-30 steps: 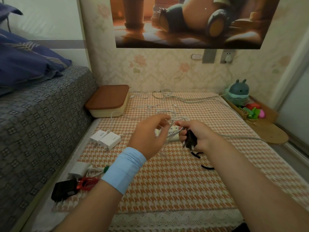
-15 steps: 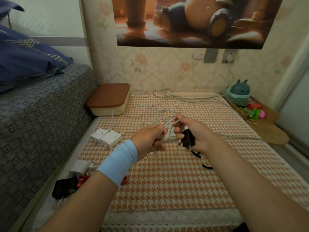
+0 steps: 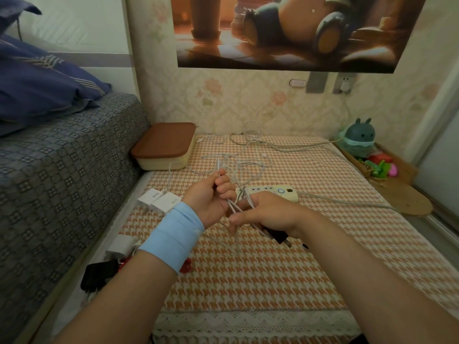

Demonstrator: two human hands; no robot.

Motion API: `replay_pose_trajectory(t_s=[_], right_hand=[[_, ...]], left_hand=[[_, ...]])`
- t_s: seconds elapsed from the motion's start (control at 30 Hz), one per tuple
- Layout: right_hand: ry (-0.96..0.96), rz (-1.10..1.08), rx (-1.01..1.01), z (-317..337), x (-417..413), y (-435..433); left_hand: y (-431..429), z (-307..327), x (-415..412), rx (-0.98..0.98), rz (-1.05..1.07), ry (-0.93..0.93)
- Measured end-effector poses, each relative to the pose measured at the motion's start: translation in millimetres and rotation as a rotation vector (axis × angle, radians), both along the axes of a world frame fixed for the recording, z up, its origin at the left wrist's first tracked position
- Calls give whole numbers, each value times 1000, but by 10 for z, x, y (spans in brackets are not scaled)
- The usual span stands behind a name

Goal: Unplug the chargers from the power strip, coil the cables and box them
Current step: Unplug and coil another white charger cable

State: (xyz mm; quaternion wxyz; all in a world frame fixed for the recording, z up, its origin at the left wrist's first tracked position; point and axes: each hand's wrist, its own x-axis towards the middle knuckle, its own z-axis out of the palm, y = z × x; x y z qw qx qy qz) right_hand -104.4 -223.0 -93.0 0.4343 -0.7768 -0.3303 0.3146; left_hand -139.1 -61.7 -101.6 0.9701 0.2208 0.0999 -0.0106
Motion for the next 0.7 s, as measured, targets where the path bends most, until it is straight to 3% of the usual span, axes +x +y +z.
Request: replay_pose_trajectory(t_s=[0.17,0.27,0.37,0.47,0.57,0.7], right_hand=[[-82,66,-128,85,-12,15],[-83,129,-131,77,-7,22],[157,-13,98,8,75,-16],[427,-150,375,-12,166,-70],[510,-279,489,-21,209,-66],[575,-403,527,-55,194,-5]], left_hand=[[165,24,-14,151,-39,93],[147,15,-23,226,47,86],[101,-8,-68,330,156,-2],[35,-27,-123,630,68,-60],[-50,-55,-156,986,-36,-157],[-158,-90,-176,1124,-105,-193]])
